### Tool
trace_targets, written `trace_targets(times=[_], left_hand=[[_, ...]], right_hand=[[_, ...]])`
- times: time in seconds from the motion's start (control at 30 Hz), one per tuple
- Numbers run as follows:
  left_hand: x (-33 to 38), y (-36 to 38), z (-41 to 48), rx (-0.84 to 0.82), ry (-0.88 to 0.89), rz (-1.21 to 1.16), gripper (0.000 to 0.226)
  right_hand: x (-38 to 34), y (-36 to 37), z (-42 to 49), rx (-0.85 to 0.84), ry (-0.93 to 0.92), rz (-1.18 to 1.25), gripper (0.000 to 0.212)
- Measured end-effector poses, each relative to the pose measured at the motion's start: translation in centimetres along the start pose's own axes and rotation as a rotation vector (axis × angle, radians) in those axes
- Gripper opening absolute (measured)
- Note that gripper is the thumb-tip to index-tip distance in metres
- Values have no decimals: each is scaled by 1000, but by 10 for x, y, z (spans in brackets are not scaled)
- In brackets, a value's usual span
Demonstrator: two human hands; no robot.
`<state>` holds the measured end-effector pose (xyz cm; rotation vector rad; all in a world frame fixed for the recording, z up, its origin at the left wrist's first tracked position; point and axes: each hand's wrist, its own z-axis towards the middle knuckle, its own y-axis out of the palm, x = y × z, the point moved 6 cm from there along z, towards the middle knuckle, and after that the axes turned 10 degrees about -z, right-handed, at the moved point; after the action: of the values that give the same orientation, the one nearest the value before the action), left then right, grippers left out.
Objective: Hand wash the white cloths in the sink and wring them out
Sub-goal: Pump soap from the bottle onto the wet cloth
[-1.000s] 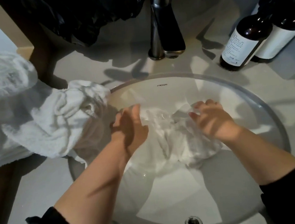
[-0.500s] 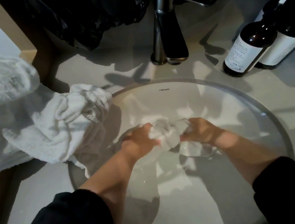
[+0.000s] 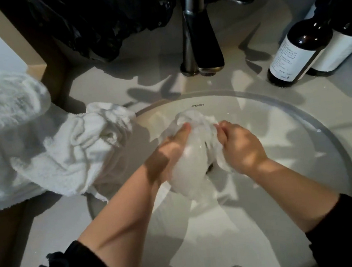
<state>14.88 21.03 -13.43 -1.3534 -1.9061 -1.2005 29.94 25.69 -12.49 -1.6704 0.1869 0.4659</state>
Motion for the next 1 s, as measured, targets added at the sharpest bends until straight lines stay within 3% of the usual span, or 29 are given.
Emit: trace_targets(times=[0.03,0.1,0.17,0.23,0.3,0.37,0.43,0.5,0.57,0.63,0.67,0.77,0.83,0.93,1.0], left_hand=[[1,-6,0,48,34,214,26],[4,-20,3,179,94,961,25],[-9,-22,9,101,111,1563,56],[-18,-20,14,14,159,1658,77],[-29,-21,20,-75,84,1606,81],[-38,-22,23,-117,51,1662,88],[-45,-26,22,-49,117,1741,95],[-45,-30,21,84,144,1789,99],[-38,-39,22,223,63,1665,94],[-24,-50,24,253,-64,1210,71],[-19,-50,26,203,-90,886,59],[-20,-24,25,-52,-111,-12,47],[-30,-7,22,-88,-151,-337,59],[-38,4,19,-54,-149,-347,45],[-32,8,14,-102,-137,-393,34]], right_hand=[[13,8,1,-142,16,-91,38],[30,20,3,-329,-104,-301,30],[40,23,11,-402,-205,-387,27],[57,26,19,-420,-117,-467,47],[66,38,10,-498,82,-526,76],[59,56,-10,-583,127,-756,98],[52,66,-9,-459,-21,-822,85],[55,56,7,-361,-110,-514,59],[66,33,18,-440,97,73,47],[62,8,18,-481,202,507,39],[53,-1,19,-453,197,589,37],[17,-7,6,-257,208,614,41],[-13,-1,-10,-59,108,526,56],[-45,2,-30,186,-159,176,45],[-46,-7,-25,320,-232,87,39]])
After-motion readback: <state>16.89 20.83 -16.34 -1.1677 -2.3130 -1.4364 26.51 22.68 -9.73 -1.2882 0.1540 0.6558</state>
